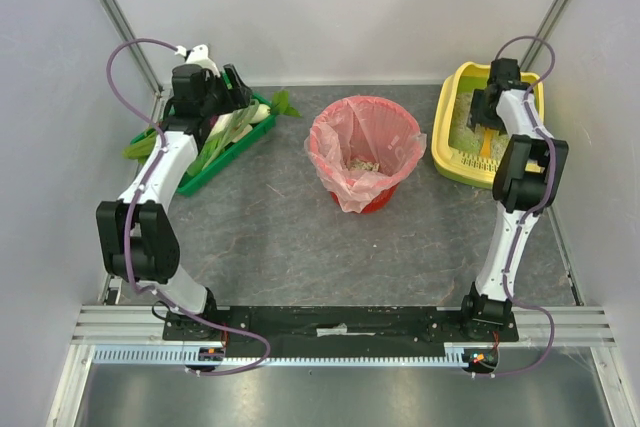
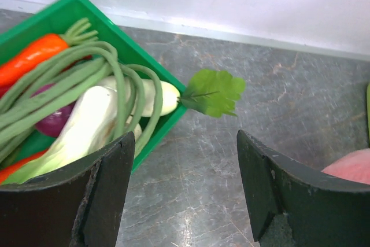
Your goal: Clean the litter box
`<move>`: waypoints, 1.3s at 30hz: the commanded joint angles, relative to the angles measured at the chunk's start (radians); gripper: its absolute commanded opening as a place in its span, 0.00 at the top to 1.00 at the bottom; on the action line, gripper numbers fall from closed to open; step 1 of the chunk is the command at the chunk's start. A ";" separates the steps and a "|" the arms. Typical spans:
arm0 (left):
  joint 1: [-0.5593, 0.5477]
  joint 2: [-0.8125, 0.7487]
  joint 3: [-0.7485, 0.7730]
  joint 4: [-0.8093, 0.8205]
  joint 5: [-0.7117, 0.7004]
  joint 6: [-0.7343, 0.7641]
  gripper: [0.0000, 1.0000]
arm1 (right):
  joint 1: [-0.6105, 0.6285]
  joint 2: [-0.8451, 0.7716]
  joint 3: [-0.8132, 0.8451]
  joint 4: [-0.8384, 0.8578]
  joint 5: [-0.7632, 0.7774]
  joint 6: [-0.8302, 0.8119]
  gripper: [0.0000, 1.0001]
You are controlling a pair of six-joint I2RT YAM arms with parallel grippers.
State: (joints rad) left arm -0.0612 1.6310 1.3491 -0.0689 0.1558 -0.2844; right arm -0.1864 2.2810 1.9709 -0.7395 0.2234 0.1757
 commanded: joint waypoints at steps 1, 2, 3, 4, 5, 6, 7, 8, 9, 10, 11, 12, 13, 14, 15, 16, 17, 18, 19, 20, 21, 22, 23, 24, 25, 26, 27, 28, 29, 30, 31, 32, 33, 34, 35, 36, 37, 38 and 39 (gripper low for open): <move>0.004 -0.097 0.010 -0.024 -0.143 -0.004 0.23 | 0.004 -0.138 -0.006 0.124 -0.019 0.018 0.25; 0.004 -0.105 0.009 -0.037 -0.153 -0.007 0.23 | 0.007 -0.149 -0.010 0.141 -0.024 0.016 0.25; 0.004 -0.112 0.001 -0.048 -0.176 -0.013 0.23 | 0.007 -0.178 -0.026 0.149 -0.025 0.016 0.25; 0.004 -0.128 -0.004 -0.058 -0.180 -0.016 0.23 | 0.007 -0.192 -0.032 0.163 -0.025 0.019 0.25; 0.004 -0.137 -0.010 -0.066 -0.182 -0.021 0.23 | 0.007 -0.205 -0.041 0.166 -0.025 0.025 0.25; 0.004 -0.146 -0.022 -0.071 -0.186 -0.032 0.23 | 0.007 -0.234 -0.058 0.170 -0.029 0.028 0.25; 0.004 -0.164 -0.025 -0.077 -0.190 -0.041 0.23 | 0.008 -0.250 -0.067 0.179 -0.041 0.031 0.25; 0.004 -0.171 -0.025 -0.109 -0.214 -0.053 0.23 | 0.008 -0.268 -0.078 0.184 -0.050 0.036 0.25; 0.004 -0.175 -0.010 -0.136 -0.238 -0.093 0.23 | 0.007 -0.311 -0.104 0.195 -0.056 0.038 0.25; 0.004 -0.180 -0.001 -0.161 -0.258 -0.114 0.22 | 0.010 -0.336 -0.124 0.218 -0.062 0.039 0.25; 0.004 -0.194 0.005 -0.190 -0.272 -0.125 0.22 | 0.013 -0.362 -0.144 0.232 -0.071 0.038 0.25; 0.004 -0.204 0.004 -0.193 -0.272 -0.142 0.22 | 0.016 -0.420 -0.189 0.248 -0.071 0.038 0.25; 0.004 -0.214 -0.001 -0.195 -0.274 -0.154 0.21 | 0.018 -0.449 -0.213 0.279 -0.075 0.033 0.24; 0.004 -0.230 -0.004 -0.204 -0.297 -0.174 0.20 | 0.019 -0.480 -0.239 0.296 -0.076 0.030 0.24; 0.004 -0.235 -0.005 -0.222 -0.302 -0.191 0.20 | 0.021 -0.541 -0.294 0.313 -0.079 0.027 0.24; 0.004 -0.240 -0.007 -0.227 -0.297 -0.191 0.19 | 0.022 -0.573 -0.328 0.362 -0.082 0.018 0.24; 0.004 -0.246 -0.008 -0.233 -0.289 -0.194 0.19 | 0.024 -0.609 -0.364 0.391 -0.084 0.013 0.24; 0.004 -0.258 -0.008 -0.250 -0.289 -0.205 0.19 | 0.024 -0.677 -0.439 0.420 -0.088 0.010 0.24; 0.003 -0.264 -0.013 -0.252 -0.288 -0.205 0.17 | 0.022 -0.713 -0.476 0.481 -0.091 0.005 0.24; 0.003 -0.273 -0.019 -0.249 -0.271 -0.202 0.17 | 0.024 -0.747 -0.512 0.512 -0.098 -0.002 0.23; 0.003 -0.295 -0.030 -0.244 -0.266 -0.188 0.17 | 0.024 -0.812 -0.585 0.547 -0.111 -0.007 0.23; 0.001 -0.304 -0.034 -0.244 -0.265 -0.185 0.15 | 0.024 -0.843 -0.622 0.615 -0.119 -0.013 0.22; 0.001 -0.310 -0.036 -0.244 -0.269 -0.182 0.15 | 0.025 -0.874 -0.659 0.649 -0.122 -0.016 0.21; 0.001 -0.318 -0.028 -0.247 -0.269 -0.174 0.14 | 0.025 -0.929 -0.729 0.681 -0.127 -0.019 0.21; 0.001 -0.318 -0.022 -0.264 -0.269 -0.173 0.14 | 0.025 -0.955 -0.762 0.731 -0.137 -0.022 0.20; 0.001 -0.318 -0.013 -0.272 -0.269 -0.170 0.14 | 0.025 -0.997 -0.792 0.768 -0.144 -0.022 0.19; 0.001 -0.321 0.004 -0.281 -0.269 -0.174 0.14 | 0.025 -1.011 -0.840 0.788 -0.144 -0.022 0.19; 0.001 -0.318 0.010 -0.292 -0.268 -0.176 0.14 | 0.025 -1.025 -0.859 0.810 -0.154 -0.019 0.18; 0.001 -0.318 0.013 -0.295 -0.262 -0.180 0.14 | 0.024 -1.046 -0.871 0.818 -0.163 -0.019 0.18; 0.001 -0.318 0.016 -0.295 -0.257 -0.182 0.14 | 0.024 -1.055 -0.892 0.822 -0.173 -0.021 0.18; 0.001 -0.322 0.016 -0.296 -0.243 -0.185 0.14 | 0.025 -1.063 -0.902 0.828 -0.189 -0.018 0.18; 0.001 -0.324 0.013 -0.292 -0.233 -0.180 0.14 | 0.024 -1.080 -0.915 0.831 -0.191 -0.013 0.17; 0.001 -0.326 0.009 -0.286 -0.214 -0.171 0.14 | 0.024 -1.088 -0.923 0.835 -0.193 -0.010 0.17; 0.001 -0.327 0.004 -0.278 -0.181 -0.162 0.15 | 0.025 -1.095 -0.929 0.842 -0.193 -0.010 0.17; 0.001 -0.335 -0.004 -0.267 -0.171 -0.156 0.15 | 0.024 -1.109 -0.934 0.845 -0.188 -0.012 0.17; 0.001 -0.339 -0.010 -0.261 -0.165 -0.157 0.15 | 0.024 -1.114 -0.943 0.848 -0.188 -0.013 0.17; 0.001 -0.345 -0.016 -0.253 -0.160 -0.159 0.15 | 0.025 -1.118 -0.946 0.853 -0.187 -0.022 0.17; 0.001 -0.355 -0.030 -0.234 -0.138 -0.162 0.15 | 0.025 -1.127 -0.952 0.855 -0.184 -0.027 0.17; 0.001 -0.359 -0.037 -0.224 -0.130 -0.162 0.15 | 0.024 -1.131 -0.955 0.853 -0.183 -0.031 0.17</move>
State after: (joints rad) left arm -0.0612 1.3273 1.3247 -0.3618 -0.0410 -0.4377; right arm -0.1627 1.2022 1.0275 0.0292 0.0456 0.1638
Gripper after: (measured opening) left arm 0.851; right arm 0.829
